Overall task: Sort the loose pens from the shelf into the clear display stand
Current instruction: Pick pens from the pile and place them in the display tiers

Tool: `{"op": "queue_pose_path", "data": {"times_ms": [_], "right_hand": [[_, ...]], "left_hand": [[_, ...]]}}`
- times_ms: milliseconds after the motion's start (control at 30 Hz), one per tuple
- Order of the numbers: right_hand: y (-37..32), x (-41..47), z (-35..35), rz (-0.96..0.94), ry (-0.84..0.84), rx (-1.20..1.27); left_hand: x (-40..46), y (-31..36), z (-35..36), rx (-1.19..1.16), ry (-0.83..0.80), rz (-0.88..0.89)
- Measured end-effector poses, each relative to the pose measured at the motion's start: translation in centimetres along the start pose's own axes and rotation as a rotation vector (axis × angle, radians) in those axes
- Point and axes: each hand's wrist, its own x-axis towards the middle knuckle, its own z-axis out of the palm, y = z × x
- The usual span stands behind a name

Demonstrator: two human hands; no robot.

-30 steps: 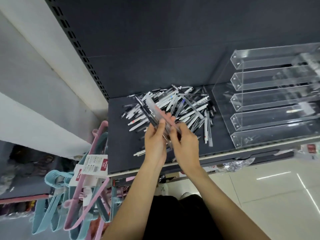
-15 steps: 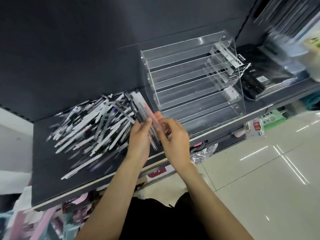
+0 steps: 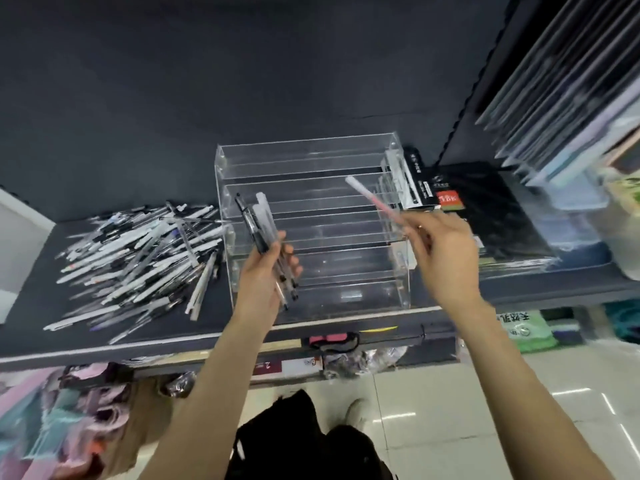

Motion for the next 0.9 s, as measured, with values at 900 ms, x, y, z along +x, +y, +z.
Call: {"op": "queue_pose_path", "data": {"times_ms": [900], "right_hand": [[3.9,21.1,4.3,-0.562,-0.782,-0.163]], "left_hand": [[3.8,-5.3,7.6,-0.073,-0.002,0.166]]}}
